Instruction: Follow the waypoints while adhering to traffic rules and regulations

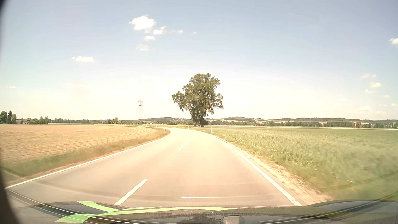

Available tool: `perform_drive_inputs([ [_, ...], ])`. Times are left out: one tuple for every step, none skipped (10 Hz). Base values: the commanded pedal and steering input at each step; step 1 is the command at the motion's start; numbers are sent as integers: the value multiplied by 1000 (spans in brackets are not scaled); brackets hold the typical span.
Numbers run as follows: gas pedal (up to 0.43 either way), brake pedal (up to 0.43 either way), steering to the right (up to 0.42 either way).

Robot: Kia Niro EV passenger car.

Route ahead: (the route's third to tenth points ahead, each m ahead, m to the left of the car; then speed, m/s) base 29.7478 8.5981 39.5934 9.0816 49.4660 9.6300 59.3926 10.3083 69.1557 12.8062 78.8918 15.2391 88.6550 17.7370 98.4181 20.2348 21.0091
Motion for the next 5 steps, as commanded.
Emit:
perform_drive_inputs([
  [248, 0, -15],
  [248, 0, -16],
  [197, 0, -16],
  [189, 0, -17],
  [189, 0, -18],
])
